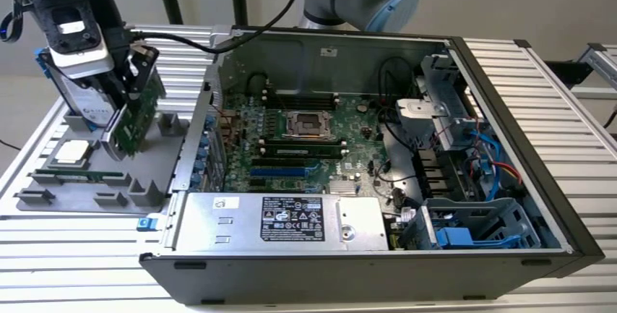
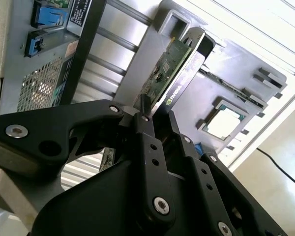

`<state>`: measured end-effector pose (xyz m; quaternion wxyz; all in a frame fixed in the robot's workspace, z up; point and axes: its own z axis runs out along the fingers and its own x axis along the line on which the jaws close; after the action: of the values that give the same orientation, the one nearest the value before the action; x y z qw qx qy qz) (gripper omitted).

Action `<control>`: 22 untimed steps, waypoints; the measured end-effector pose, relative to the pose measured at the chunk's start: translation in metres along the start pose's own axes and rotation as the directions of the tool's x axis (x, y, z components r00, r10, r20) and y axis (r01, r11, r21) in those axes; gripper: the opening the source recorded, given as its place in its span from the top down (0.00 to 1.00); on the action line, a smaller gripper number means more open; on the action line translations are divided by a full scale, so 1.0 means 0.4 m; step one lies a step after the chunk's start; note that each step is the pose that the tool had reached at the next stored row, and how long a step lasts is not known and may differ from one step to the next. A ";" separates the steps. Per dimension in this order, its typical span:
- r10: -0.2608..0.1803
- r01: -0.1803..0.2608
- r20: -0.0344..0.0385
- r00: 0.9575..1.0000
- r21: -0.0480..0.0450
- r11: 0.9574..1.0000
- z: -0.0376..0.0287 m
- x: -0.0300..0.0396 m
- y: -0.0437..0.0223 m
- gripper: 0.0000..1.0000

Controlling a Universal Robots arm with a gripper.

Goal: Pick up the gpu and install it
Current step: 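Pick up the gpu and move the gpu toward the slot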

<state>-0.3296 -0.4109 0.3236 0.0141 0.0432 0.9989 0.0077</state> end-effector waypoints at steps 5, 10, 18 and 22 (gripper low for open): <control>0.000 0.000 0.000 1.000 0.000 1.000 -0.011 0.000 0.000 1.00; 0.000 0.000 0.000 1.000 0.000 1.000 -0.021 -0.001 0.000 1.00; 0.000 0.000 0.000 1.000 0.000 1.000 -0.036 -0.001 0.000 1.00; 0.000 0.000 0.000 1.000 0.000 1.000 -0.042 -0.001 0.001 1.00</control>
<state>-0.3295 -0.4109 0.3403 0.0141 0.0432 0.9989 0.0077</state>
